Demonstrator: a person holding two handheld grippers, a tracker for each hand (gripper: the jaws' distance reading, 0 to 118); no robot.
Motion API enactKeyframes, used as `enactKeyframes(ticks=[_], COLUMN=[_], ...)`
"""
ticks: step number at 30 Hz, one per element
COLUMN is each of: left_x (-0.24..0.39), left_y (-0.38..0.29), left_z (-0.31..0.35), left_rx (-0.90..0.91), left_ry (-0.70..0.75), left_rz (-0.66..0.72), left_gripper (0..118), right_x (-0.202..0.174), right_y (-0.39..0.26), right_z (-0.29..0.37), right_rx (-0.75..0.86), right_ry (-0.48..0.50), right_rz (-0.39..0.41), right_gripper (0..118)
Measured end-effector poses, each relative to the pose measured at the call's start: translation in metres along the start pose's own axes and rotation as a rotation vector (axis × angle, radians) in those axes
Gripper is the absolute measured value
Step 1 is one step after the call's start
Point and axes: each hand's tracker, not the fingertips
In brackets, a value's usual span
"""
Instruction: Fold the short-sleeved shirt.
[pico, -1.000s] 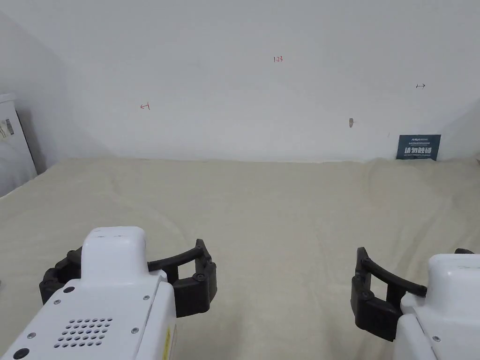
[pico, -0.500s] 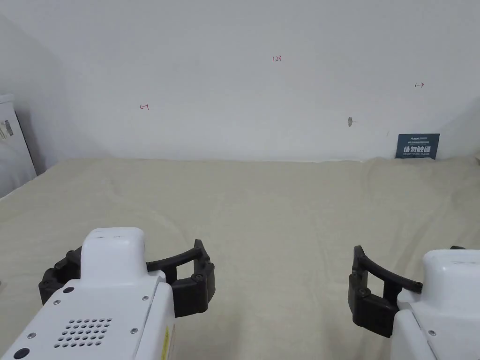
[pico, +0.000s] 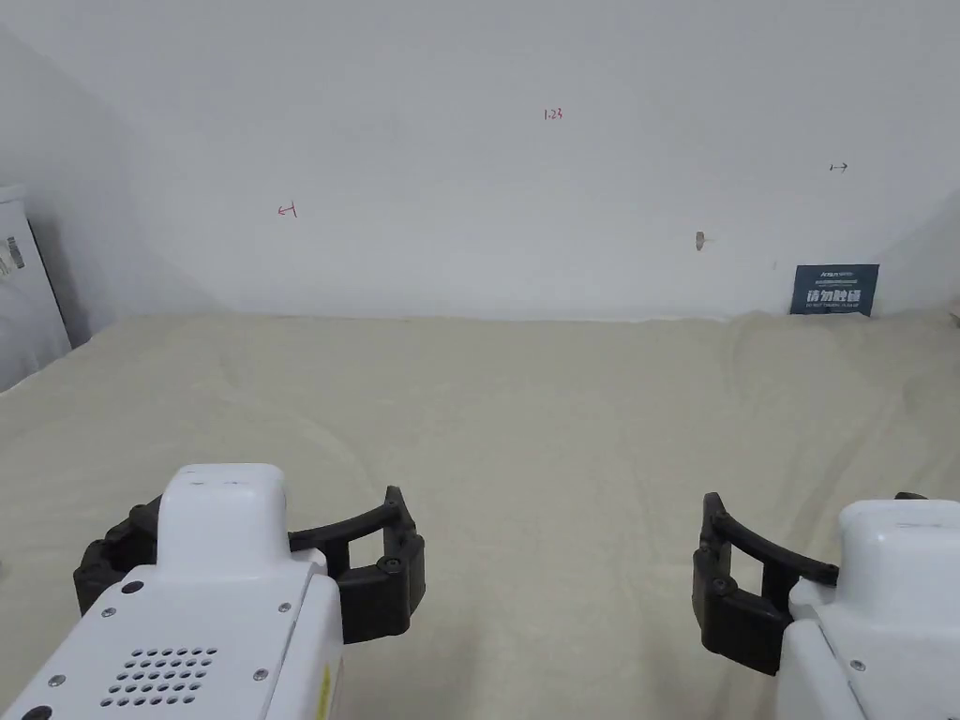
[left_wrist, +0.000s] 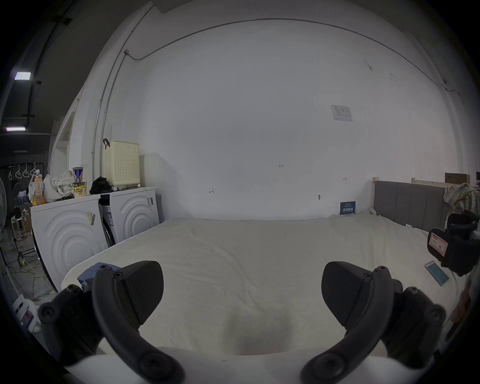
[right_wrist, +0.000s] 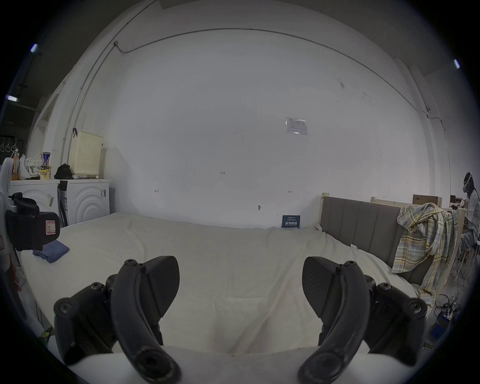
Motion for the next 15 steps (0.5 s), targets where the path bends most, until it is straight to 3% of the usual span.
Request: enactKeyframes(ticks=[15], left_x=[-0.0027], left_y=[-0.0007], left_z=[0.0013], left_rx=[0.001], left_ry=[-0.004], left_rz=[0.017], left_gripper=[118], right_x=[0.0001], right_y=[-0.0003], right_z=[0.0006], right_rx=[-0.015], right_ry=[0.014], right_rz=[-0.019], right_gripper=[98])
